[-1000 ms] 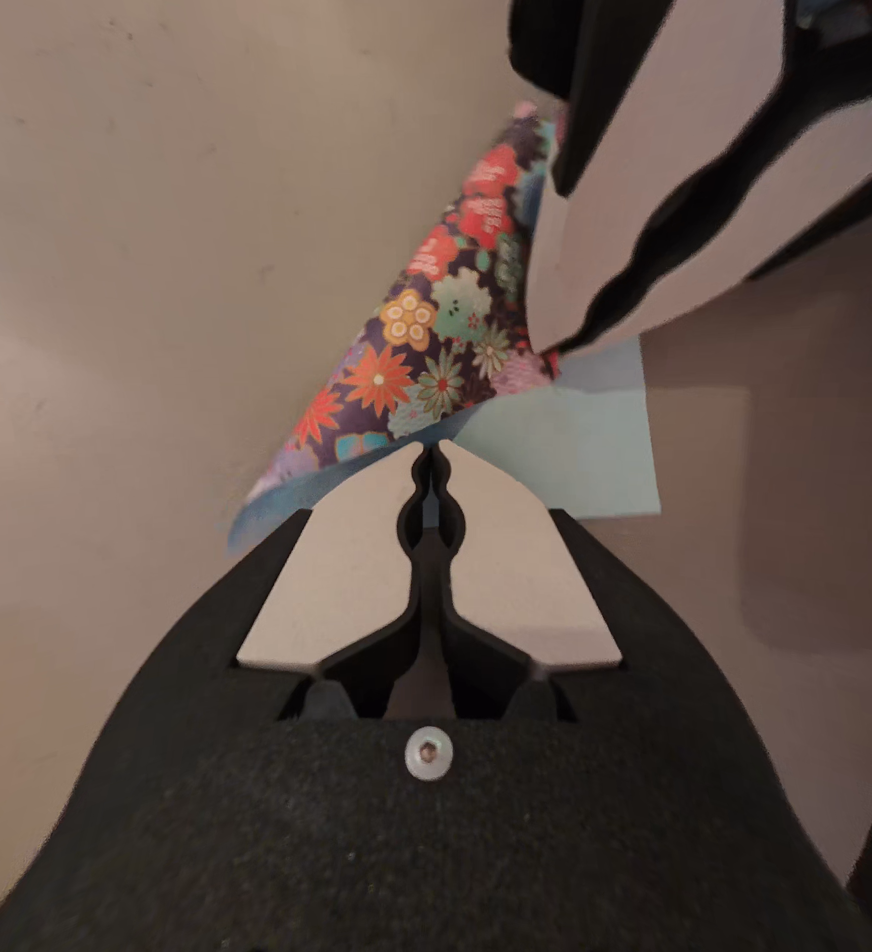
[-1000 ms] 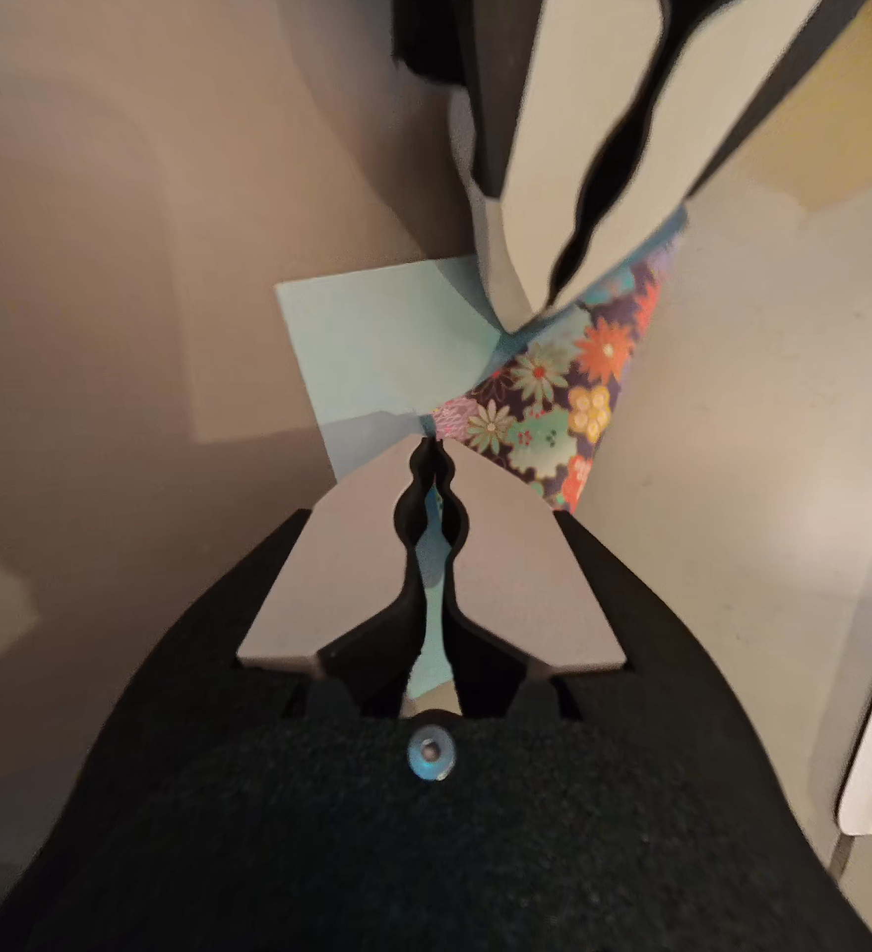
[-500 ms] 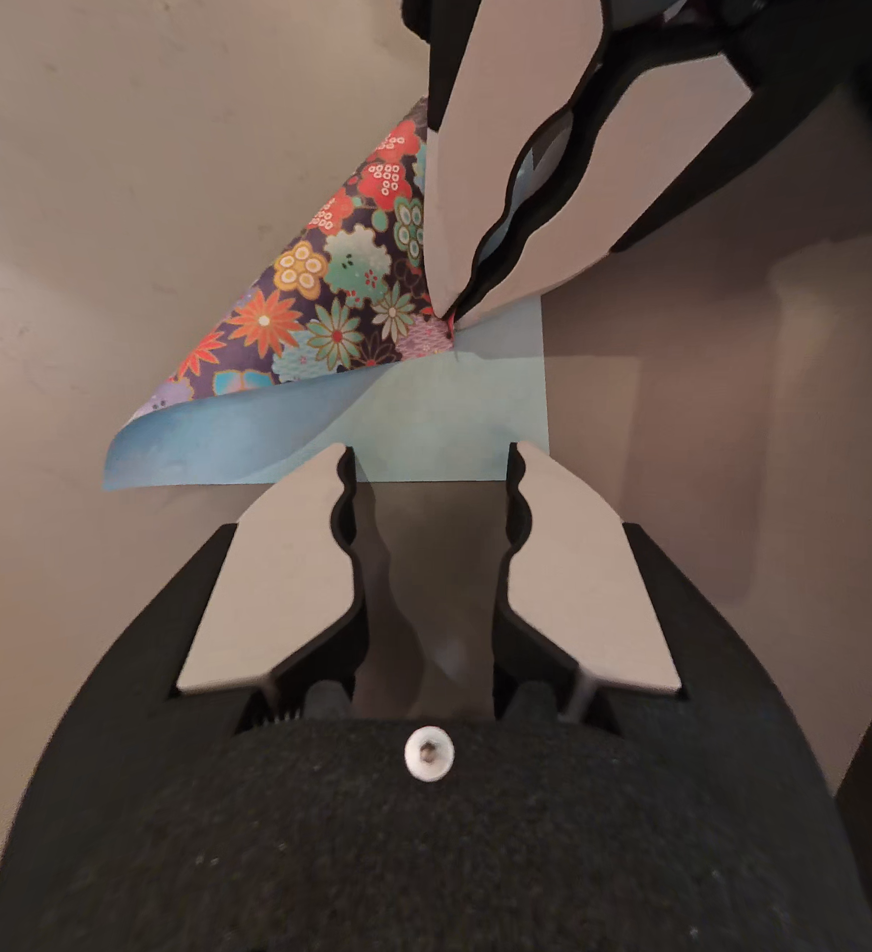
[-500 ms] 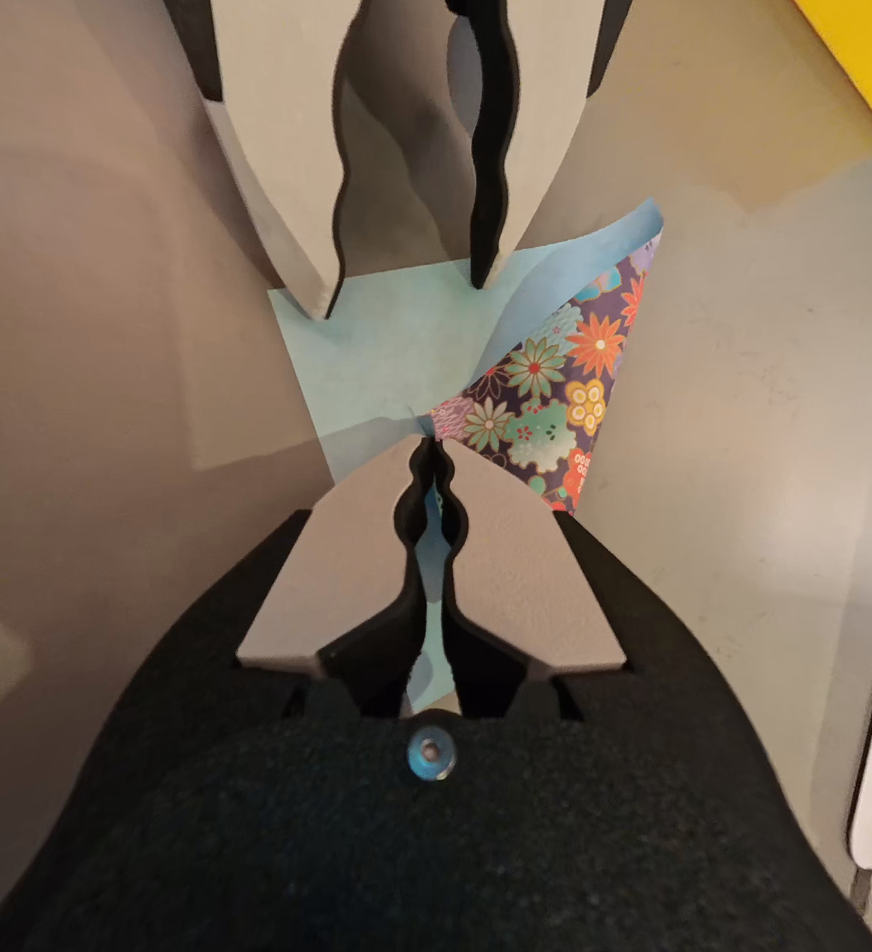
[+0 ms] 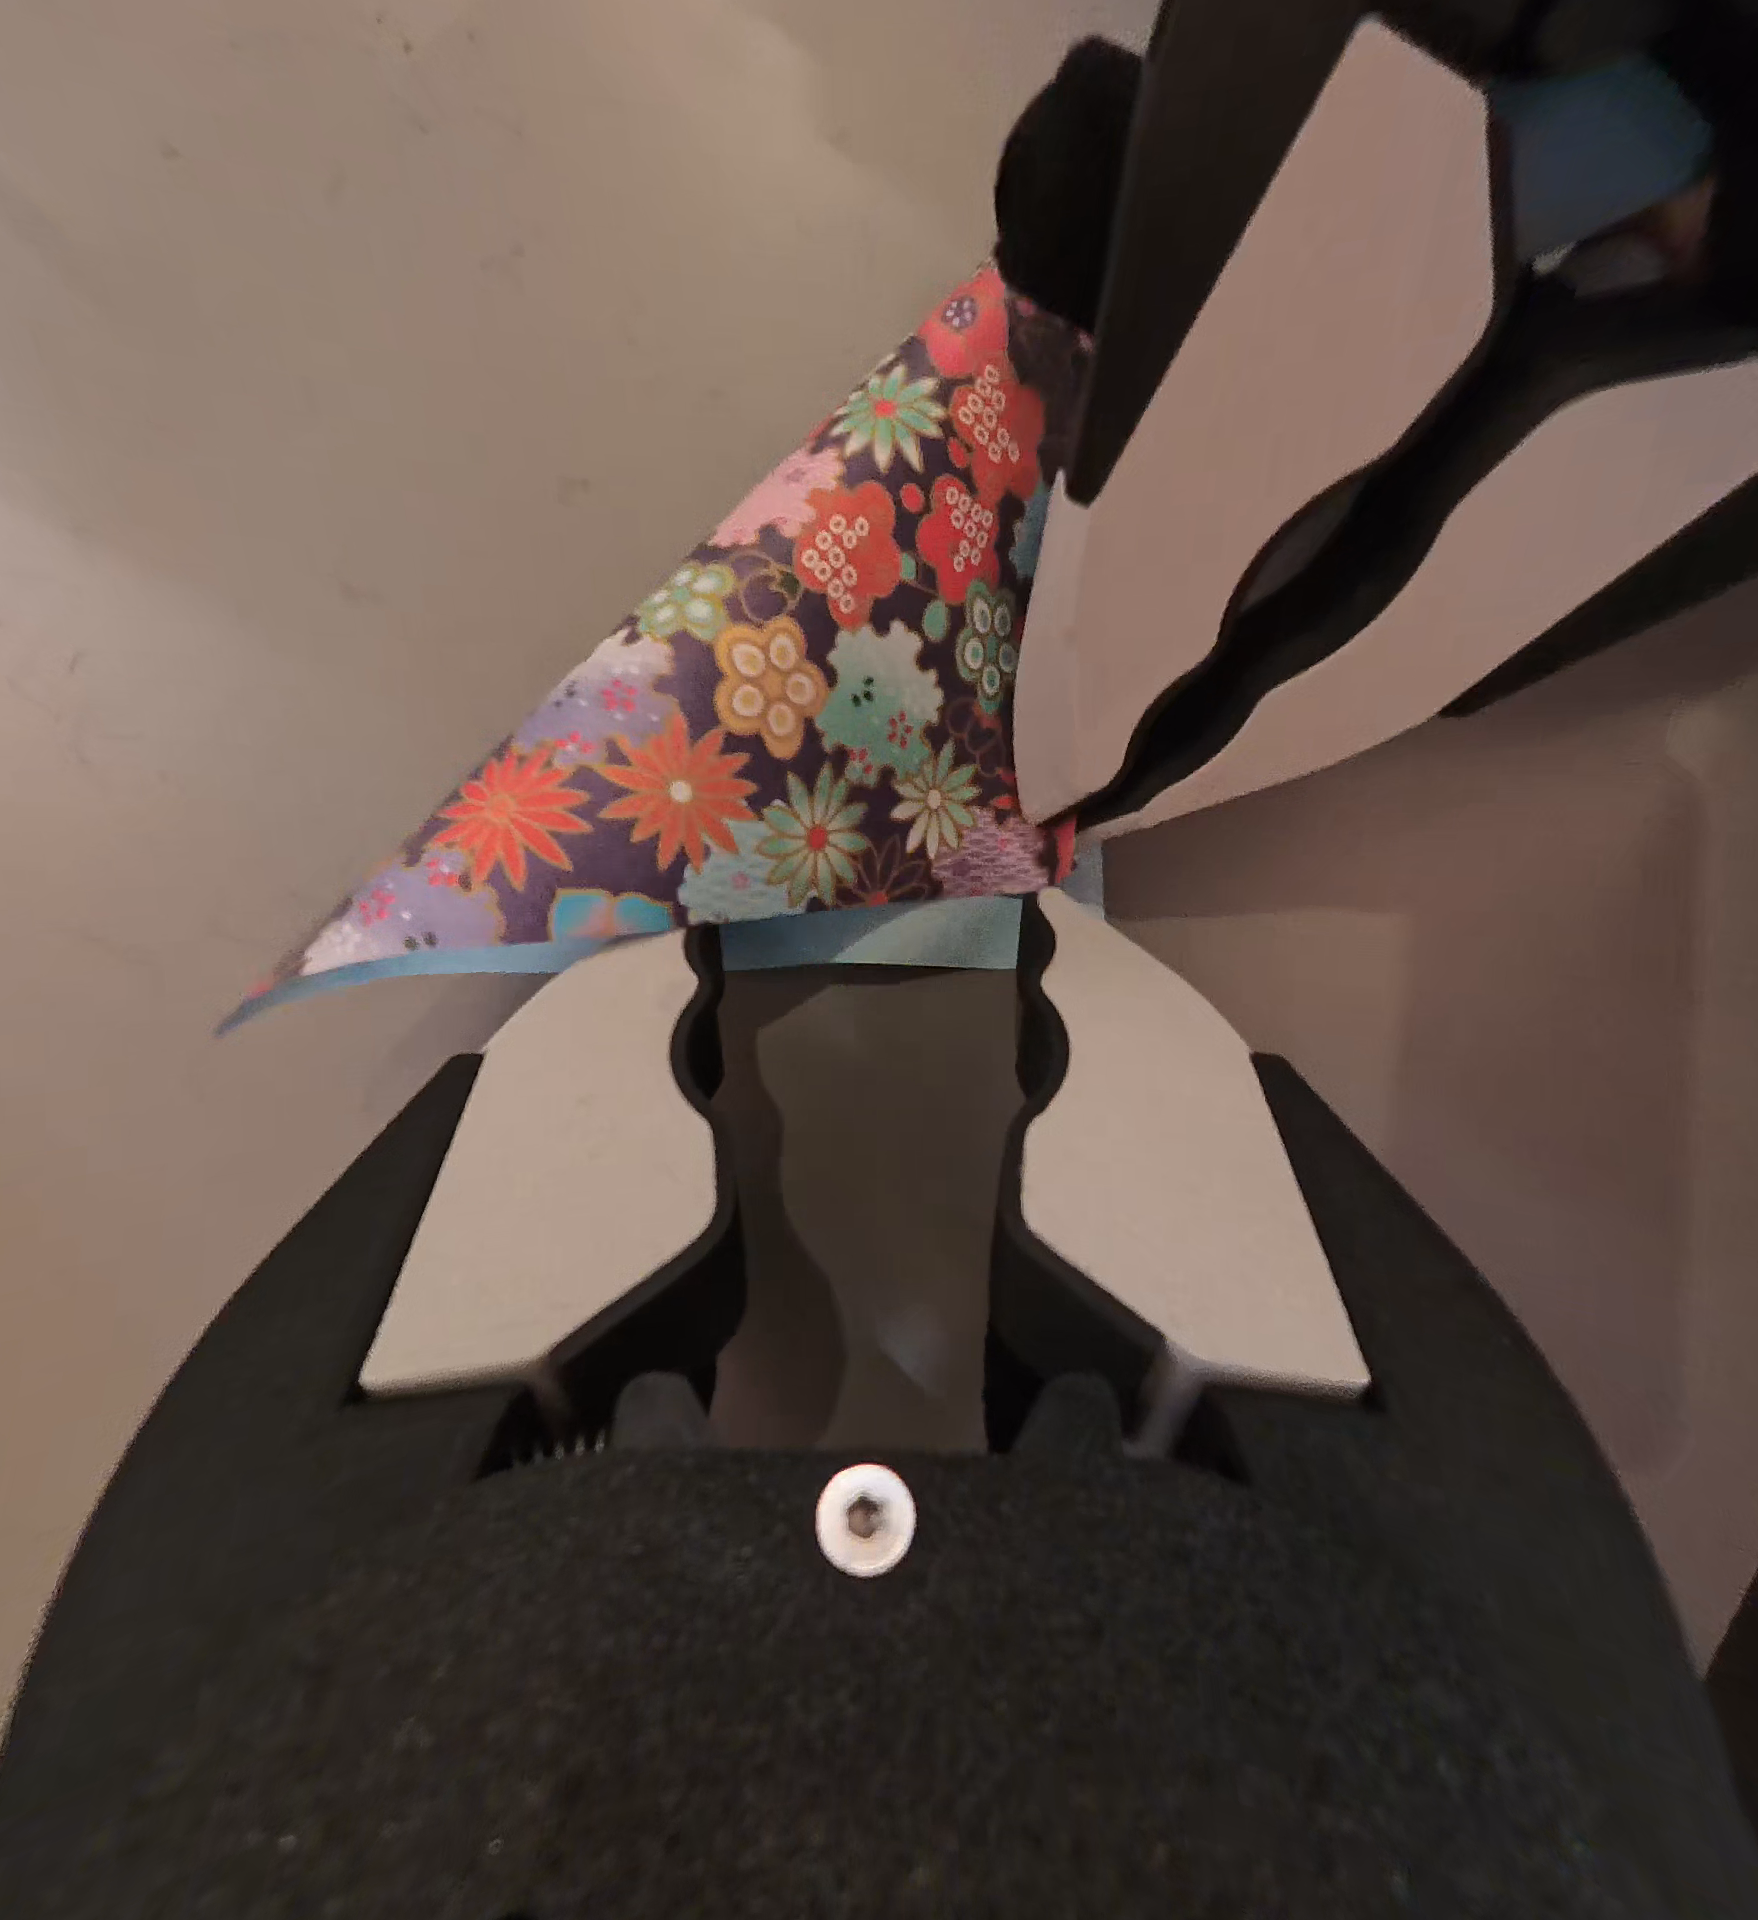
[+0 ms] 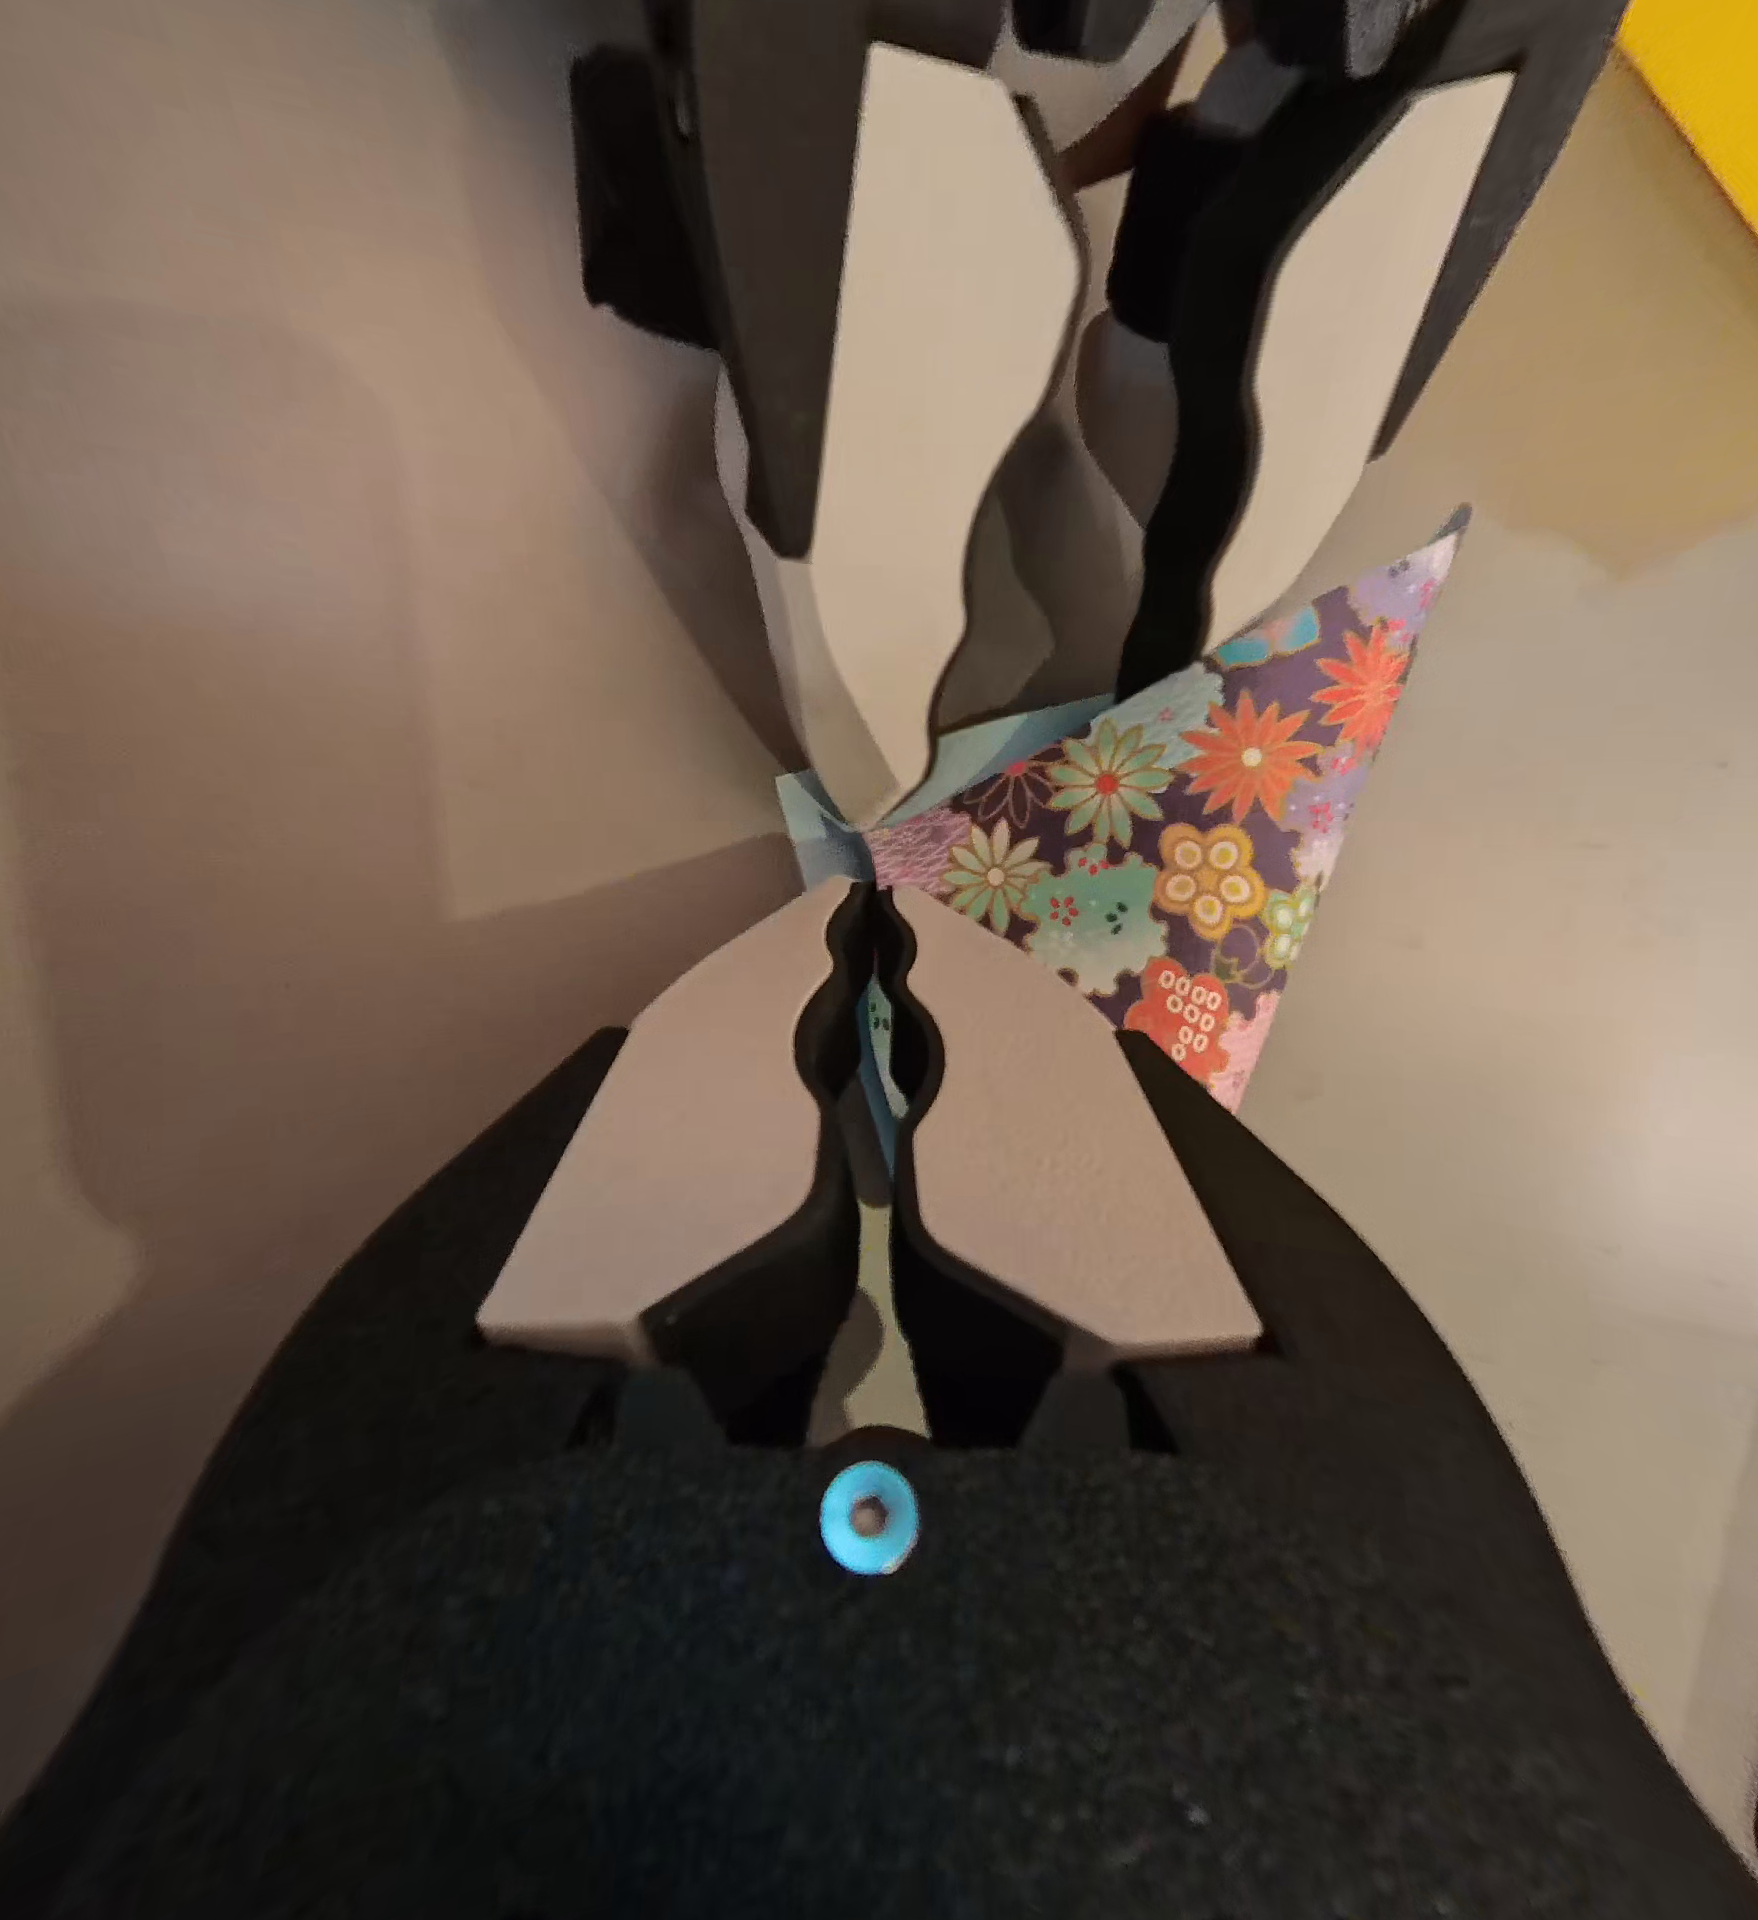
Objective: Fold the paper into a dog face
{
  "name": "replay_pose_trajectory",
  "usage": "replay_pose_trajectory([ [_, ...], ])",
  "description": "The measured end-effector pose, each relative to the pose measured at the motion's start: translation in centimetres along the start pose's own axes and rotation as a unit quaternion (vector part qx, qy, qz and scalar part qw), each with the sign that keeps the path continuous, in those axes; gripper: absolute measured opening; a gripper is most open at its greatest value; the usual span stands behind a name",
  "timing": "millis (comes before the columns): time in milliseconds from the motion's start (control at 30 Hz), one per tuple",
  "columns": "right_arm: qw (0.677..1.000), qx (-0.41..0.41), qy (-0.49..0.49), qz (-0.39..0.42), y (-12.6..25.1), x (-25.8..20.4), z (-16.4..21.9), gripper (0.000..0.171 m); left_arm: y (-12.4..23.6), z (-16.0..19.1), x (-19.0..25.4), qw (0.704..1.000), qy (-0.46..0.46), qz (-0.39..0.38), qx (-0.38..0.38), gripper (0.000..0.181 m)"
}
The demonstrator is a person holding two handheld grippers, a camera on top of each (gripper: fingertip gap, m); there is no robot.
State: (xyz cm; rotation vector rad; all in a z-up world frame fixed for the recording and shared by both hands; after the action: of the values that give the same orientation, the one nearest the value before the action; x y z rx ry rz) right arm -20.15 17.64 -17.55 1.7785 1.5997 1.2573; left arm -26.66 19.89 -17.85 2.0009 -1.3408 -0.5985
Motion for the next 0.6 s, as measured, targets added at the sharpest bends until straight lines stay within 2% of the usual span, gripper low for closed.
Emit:
replay_pose_trajectory([
  [200,1.000,-0.002,0.009,0.005,-0.1,0.3,0.3,0.000,0.0,-0.2,-0.1,1.000,0.021,-0.022,-0.002,0.053],
  [333,1.000,-0.002,0.019,-0.004,0.1,0.3,0.3,0.000,0.4,0.2,0.0,1.000,-0.009,-0.011,0.000,0.051],
  [533,0.999,0.008,0.029,-0.044,0.6,0.4,0.9,0.000,0.6,0.2,0.1,0.998,-0.061,0.015,0.001,0.026],
  [600,0.998,0.015,0.029,-0.056,0.9,0.4,1.1,0.000,0.5,0.1,-0.2,0.998,-0.066,0.018,0.000,0.023],
])
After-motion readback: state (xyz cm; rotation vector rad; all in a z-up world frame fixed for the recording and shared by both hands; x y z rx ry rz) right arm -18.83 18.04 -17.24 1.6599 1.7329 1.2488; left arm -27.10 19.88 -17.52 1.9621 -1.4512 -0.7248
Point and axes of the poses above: each gripper's, where its closed fingertips meet, y back along the fingers, z out of its underside, x = y × z across the jaws, the point moved 4 cm from there along y, back along the fingers, and after that the axes turned 1 degree about -y, right-handed, at the moved point
